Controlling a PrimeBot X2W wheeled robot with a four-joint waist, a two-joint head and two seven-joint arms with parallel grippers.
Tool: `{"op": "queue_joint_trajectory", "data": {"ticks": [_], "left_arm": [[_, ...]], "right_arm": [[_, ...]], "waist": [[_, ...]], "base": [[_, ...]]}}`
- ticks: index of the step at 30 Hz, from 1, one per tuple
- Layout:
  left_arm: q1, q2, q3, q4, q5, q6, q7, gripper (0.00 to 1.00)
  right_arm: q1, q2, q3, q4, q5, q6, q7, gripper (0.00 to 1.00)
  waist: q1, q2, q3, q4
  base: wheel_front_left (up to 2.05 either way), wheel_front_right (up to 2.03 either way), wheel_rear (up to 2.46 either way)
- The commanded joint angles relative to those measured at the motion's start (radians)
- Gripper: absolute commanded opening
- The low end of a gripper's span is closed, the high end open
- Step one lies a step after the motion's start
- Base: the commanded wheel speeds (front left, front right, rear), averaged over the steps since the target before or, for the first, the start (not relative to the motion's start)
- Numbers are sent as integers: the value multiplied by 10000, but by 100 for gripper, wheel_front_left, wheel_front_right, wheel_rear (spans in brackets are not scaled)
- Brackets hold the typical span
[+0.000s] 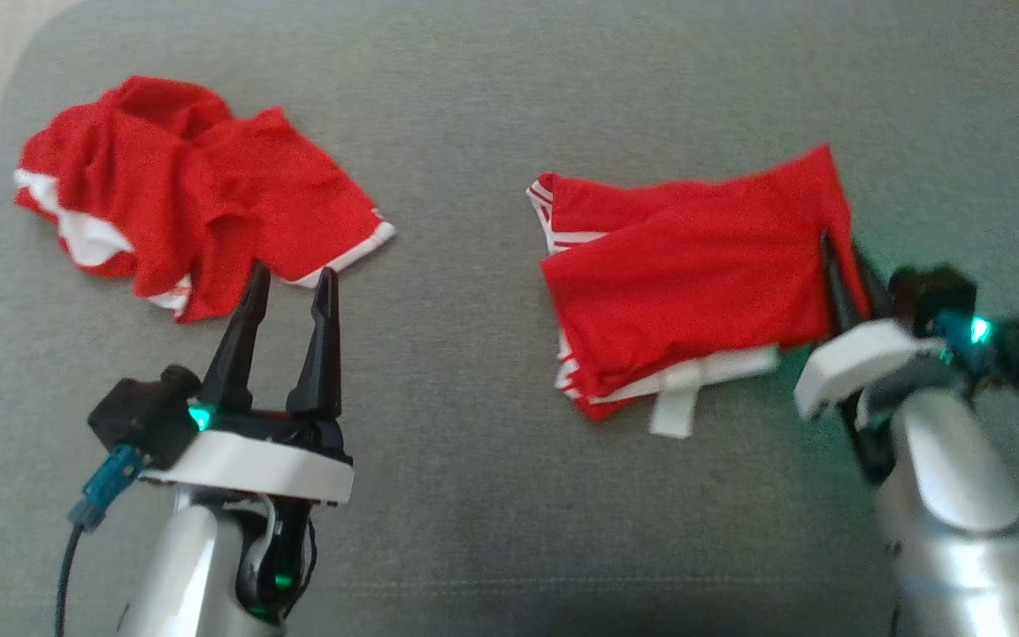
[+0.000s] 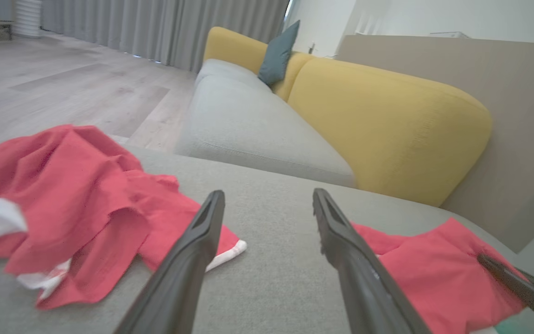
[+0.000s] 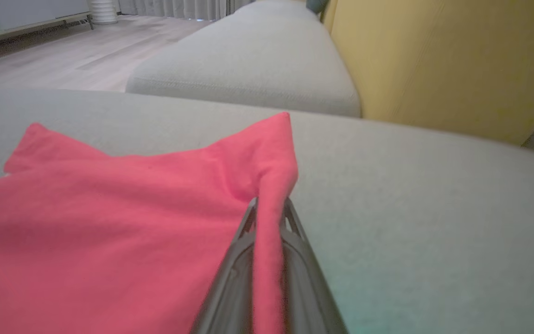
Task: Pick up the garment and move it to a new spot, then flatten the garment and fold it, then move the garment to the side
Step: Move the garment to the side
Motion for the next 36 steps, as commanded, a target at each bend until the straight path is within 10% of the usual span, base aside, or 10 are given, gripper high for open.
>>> {"op": "queue_joint_trajectory", "data": {"ticks": [1,15,31,33,34,36], "left_arm": [[-486,81,326,-433,128,-61,-51,100],[-1324,81,183,-512,499,-272,-51,100],[-1381,81,263,-483,536,-314,-51,100],[-1376,81,250,-468,534,-315,-51,100],[-1374,81,243,-458,528,-316,-51,100],[-1376,81,219,-431,506,-316,-51,100]], "right_arm": [[-514,-155,114,-602,-325,65,92,0],[-1506,-3180,-259,-2341,-368,65,1591,0],[-1261,-3541,-758,-3244,96,65,1925,0],[-1202,-3384,-857,-3309,148,65,2026,37],[-1165,-3314,-893,-3342,178,65,2071,100],[-1090,-3221,-954,-3403,199,65,2172,100]], "waist": [[0,0,241,-351],[0,0,1381,-1251],[0,0,1429,-1177],[0,0,1405,-1168],[0,0,1394,-1161],[0,0,1360,-1139]], "base": [[0,0,0],[0,0,0],[0,0,0],[0,0,0],[0,0,0],[0,0,0]]}}
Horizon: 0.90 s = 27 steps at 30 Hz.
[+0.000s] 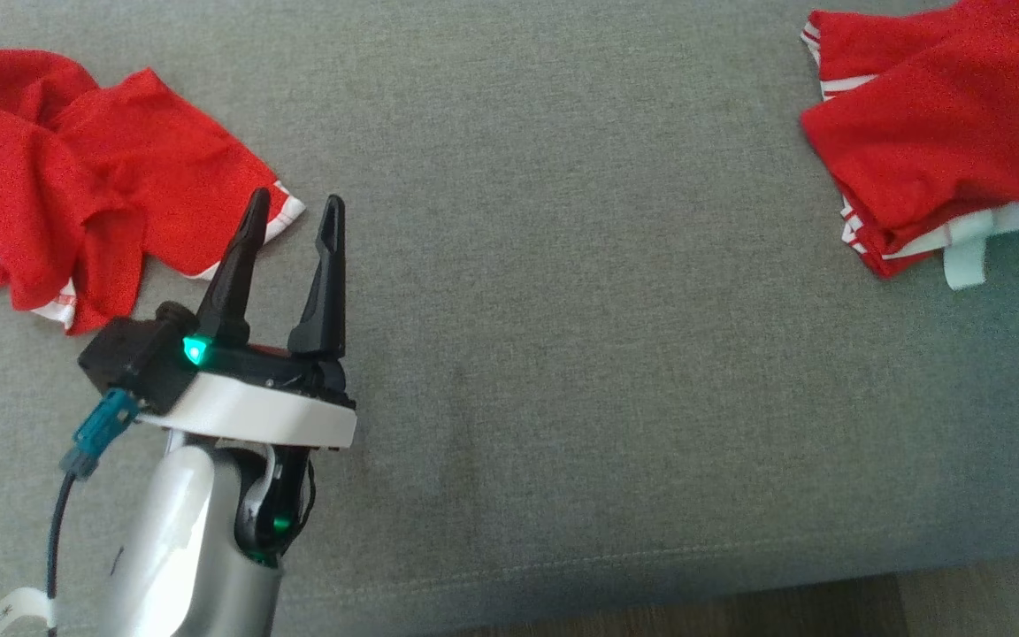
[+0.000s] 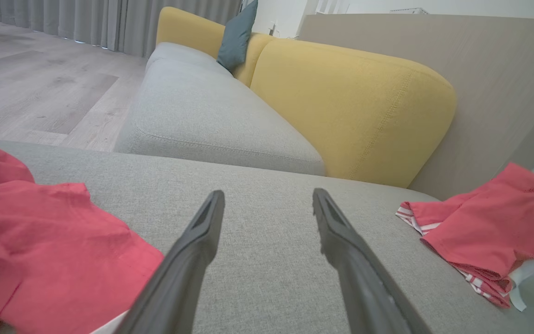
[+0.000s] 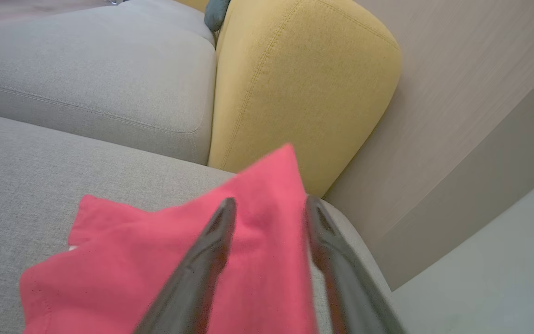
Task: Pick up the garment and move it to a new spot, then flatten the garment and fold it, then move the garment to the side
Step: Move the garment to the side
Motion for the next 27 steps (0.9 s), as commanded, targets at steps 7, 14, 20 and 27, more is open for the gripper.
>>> {"op": "queue_joint_trajectory", "data": {"ticks": [7,14,20,27], "left_arm": [[-223,85,227,-169,-120,-62,-51,100],[-3,85,323,-133,-330,-47,-51,100],[271,85,453,-213,-468,137,-51,100],[796,85,506,-256,-434,266,-51,100]], "right_arm": [[259,234,128,-871,83,65,-29,100],[420,1229,739,-1561,288,65,-484,100],[1002,2420,1158,-1809,599,65,-1001,100],[2148,3043,1529,-1864,1199,65,-1592,100]], "waist": [[-1,0,-338,97],[-1,0,-1153,301],[-1,0,-1893,632],[-1,0,-2627,965]], "base": [[0,0,0],[0,0,0],[0,0,0],[0,0,0]]}}
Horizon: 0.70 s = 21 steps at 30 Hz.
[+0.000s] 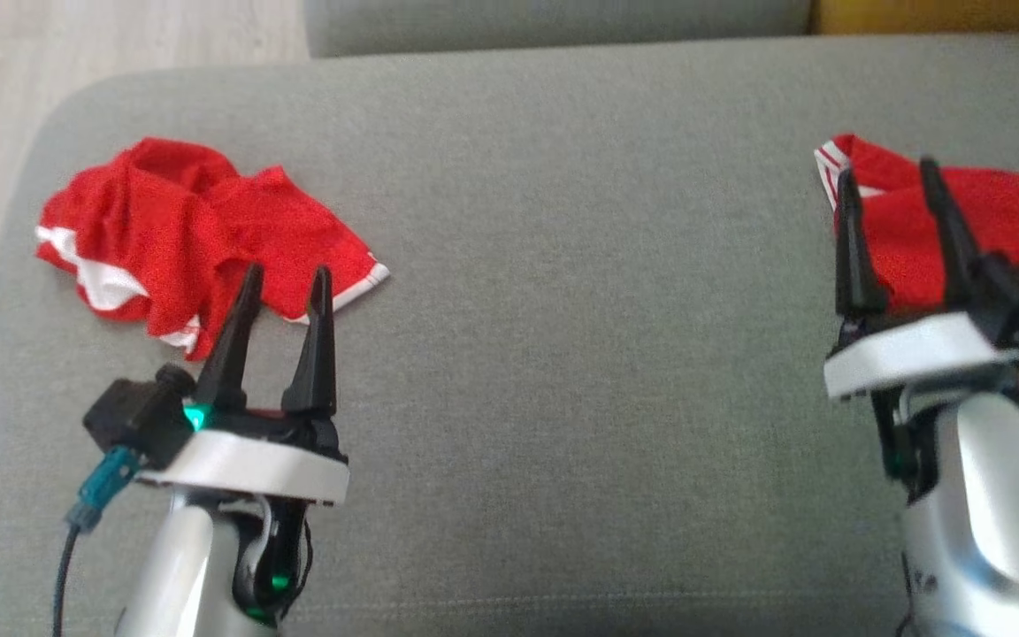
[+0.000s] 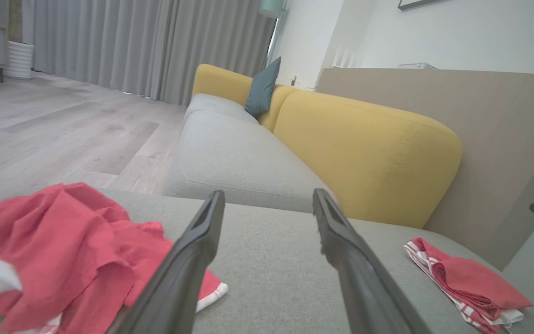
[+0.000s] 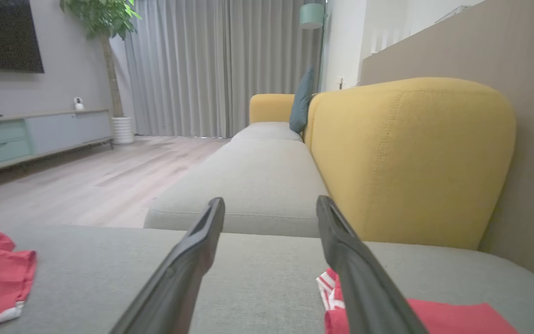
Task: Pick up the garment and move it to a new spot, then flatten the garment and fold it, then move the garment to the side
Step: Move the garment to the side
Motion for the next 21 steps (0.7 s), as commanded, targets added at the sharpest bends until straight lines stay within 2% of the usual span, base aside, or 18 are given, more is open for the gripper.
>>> {"op": "queue_joint_trajectory", "data": {"ticks": [1,9,21], "left_arm": [[-68,87,364,-373,-64,93,-51,100],[846,87,-24,-361,-267,407,-51,100],[1288,87,-90,-371,-210,560,-51,100]], "right_arm": [[83,61,298,-361,377,65,-253,100],[1757,71,851,-87,1654,65,-1055,100],[2845,73,906,-2,2167,65,-1413,100]], "waist": [[0,0,-344,208],[0,0,-923,373],[0,0,-1207,461]], "base": [[0,0,0],[0,0,0],[0,0,0]]}}
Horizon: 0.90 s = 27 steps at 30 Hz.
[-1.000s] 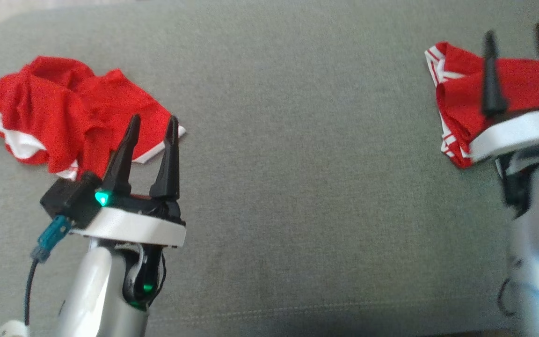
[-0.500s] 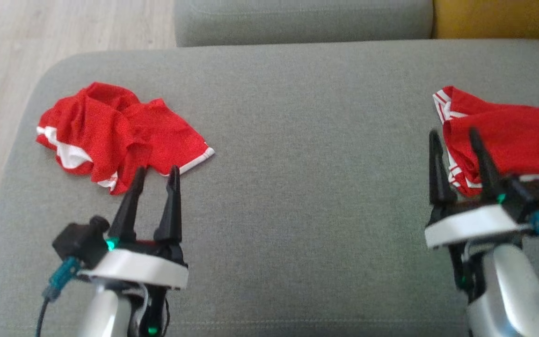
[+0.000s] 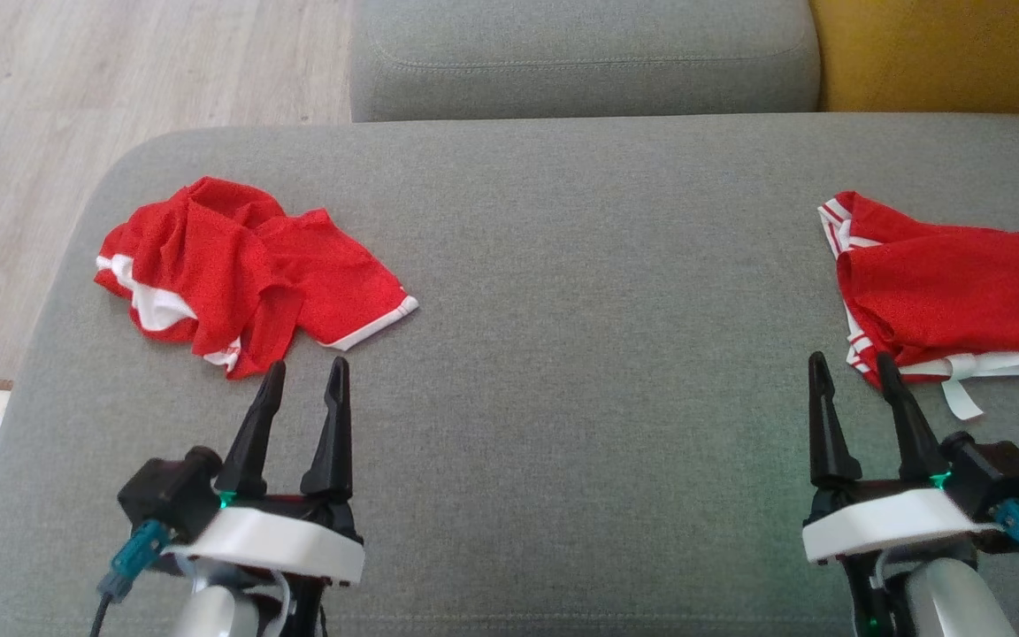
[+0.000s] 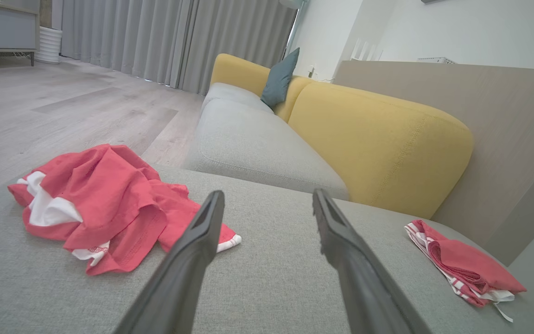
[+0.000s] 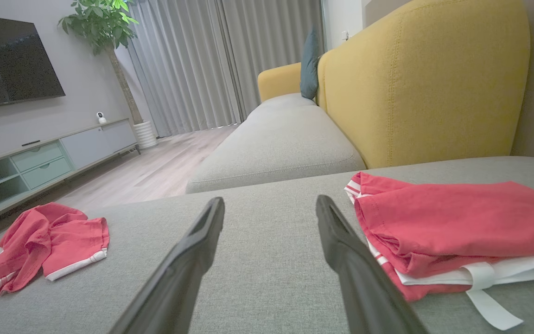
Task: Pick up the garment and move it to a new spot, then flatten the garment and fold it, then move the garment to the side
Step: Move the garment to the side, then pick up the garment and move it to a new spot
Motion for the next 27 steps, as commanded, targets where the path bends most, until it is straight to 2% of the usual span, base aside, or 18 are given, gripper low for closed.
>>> {"op": "queue_joint_trajectory", "data": {"ticks": [1,19,27], "left_arm": [[-301,74,297,-334,39,46,-51,100],[-307,74,319,-394,-18,77,-51,100],[-382,74,339,-384,-37,115,-51,100]], "right_arm": [[-288,-15,277,-322,45,65,-115,100],[-287,-15,369,-457,172,65,-138,100],[-269,-15,473,-437,193,65,-138,100]], "waist": [[0,0,0,-8],[0,0,70,-143],[0,0,43,124]], "base": [[0,0,0],[0,0,0],[0,0,0]]}}
